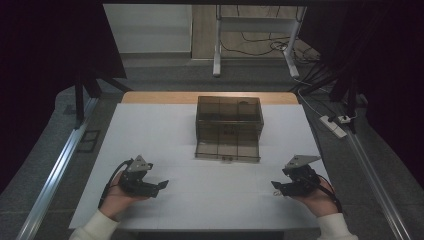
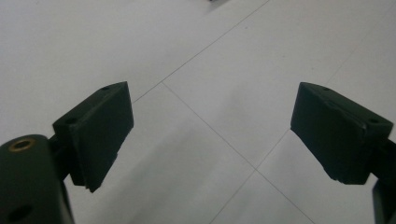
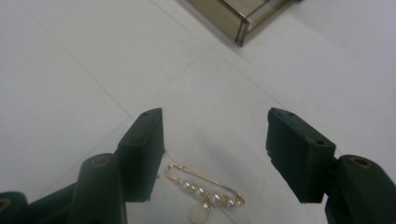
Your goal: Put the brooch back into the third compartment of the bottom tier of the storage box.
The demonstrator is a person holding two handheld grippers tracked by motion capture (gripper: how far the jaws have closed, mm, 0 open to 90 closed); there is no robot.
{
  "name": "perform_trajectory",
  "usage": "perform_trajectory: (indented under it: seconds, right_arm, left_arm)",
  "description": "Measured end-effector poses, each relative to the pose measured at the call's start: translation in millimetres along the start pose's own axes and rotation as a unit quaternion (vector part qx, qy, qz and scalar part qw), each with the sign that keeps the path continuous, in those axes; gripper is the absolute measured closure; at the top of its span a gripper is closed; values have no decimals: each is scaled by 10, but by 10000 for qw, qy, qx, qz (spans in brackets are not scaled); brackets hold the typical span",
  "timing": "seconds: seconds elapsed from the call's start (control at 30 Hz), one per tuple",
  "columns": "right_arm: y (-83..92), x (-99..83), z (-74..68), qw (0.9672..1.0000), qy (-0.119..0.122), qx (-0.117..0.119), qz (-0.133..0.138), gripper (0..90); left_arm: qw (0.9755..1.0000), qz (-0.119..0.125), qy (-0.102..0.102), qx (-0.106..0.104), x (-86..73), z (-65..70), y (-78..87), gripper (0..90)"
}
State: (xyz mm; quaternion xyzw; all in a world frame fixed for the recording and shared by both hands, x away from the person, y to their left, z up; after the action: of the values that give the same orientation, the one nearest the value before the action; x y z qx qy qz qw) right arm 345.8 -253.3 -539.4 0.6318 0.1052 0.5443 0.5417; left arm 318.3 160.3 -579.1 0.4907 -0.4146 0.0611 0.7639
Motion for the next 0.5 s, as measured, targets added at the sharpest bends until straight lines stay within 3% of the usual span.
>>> perform_trajectory:
  seconds: [0.37, 0.5]
  right_arm:
    - [22, -164, -42, 9995, -15, -106, -310, 360]
    - [45, -245, -65, 9992, -138, -122, -344, 346]
  left_arm:
    - [10000, -14, 2, -1, -4, 1, -1, 125]
    - [10000, -15, 0, 0, -5, -2, -1, 125]
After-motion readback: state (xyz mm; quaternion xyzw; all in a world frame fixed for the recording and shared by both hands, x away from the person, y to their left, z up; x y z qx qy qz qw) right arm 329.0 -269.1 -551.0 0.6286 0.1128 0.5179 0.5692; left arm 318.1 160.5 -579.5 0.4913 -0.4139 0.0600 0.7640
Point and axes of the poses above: each handheld gripper's, and its own axes: y roughly backward along the jaws, x roughly out of its top, z roughly to its right, the point moved 9 cm from there along -y, roughly forward along the jaws, and after that the axes turned 9 degrees about y, right-handed, at the moved point
